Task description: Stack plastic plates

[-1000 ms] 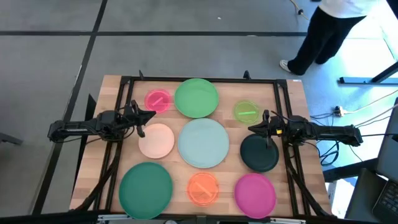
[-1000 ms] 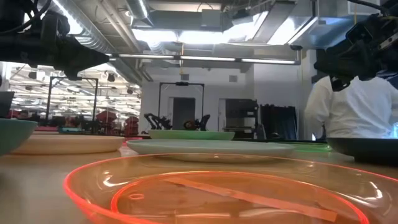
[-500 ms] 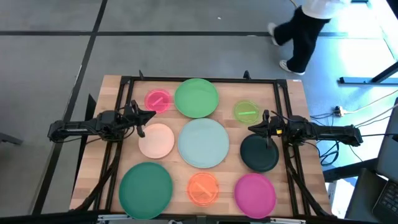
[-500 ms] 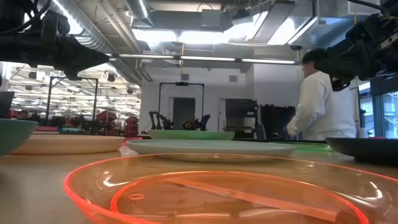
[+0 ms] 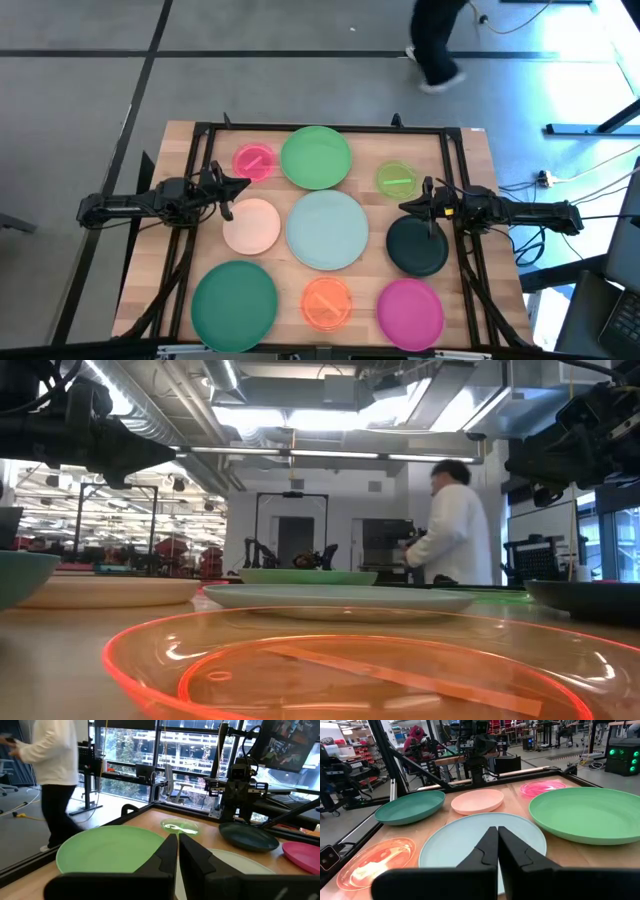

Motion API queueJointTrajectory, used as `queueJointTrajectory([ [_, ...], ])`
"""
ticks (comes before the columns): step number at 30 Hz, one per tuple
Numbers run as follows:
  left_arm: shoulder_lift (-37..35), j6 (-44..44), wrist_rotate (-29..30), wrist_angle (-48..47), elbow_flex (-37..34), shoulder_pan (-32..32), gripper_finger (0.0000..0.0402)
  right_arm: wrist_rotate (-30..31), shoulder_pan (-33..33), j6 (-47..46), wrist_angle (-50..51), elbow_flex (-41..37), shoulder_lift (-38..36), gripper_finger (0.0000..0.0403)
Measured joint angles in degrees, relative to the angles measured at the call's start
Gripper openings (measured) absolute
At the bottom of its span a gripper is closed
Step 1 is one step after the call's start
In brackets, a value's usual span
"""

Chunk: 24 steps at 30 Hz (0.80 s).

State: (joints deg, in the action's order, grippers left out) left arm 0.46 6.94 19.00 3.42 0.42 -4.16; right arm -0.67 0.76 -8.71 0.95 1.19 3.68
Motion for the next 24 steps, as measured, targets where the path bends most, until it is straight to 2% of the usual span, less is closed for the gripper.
queueJointTrajectory([
  [6, 0.0, -1.2, 0.2, 0.0, 0.0, 0.0, 0.0011, 0.0, 0.0, 0.0, 0.0, 0.0, 0.0, 0.0001],
  [13, 0.0, -13.6, 1.3, 0.1, 0.0, 0.0, 0.0011, 0.0, 0.0, 0.0, 0.0, 0.0, 0.0, 0.0001],
  [17, 0.0, -10.2, 0.6, 0.4, 0.0, 0.0, 0.0011, 0.0, 0.0, 0.0, 0.0, 0.0, 0.0, 0.0001],
  [20, 0.0, -9.9, 0.3, 5.1, 0.0, 0.0, 0.0011, 0.0, 0.0, 0.0, -0.5, 0.0, 0.0, 0.0001],
  [24, 0.0, -3.8, -5.2, 13.5, 0.0, 0.0, 0.0011, 2.2, 0.0, 2.6, -3.0, -0.2, 0.0, 0.0001],
])
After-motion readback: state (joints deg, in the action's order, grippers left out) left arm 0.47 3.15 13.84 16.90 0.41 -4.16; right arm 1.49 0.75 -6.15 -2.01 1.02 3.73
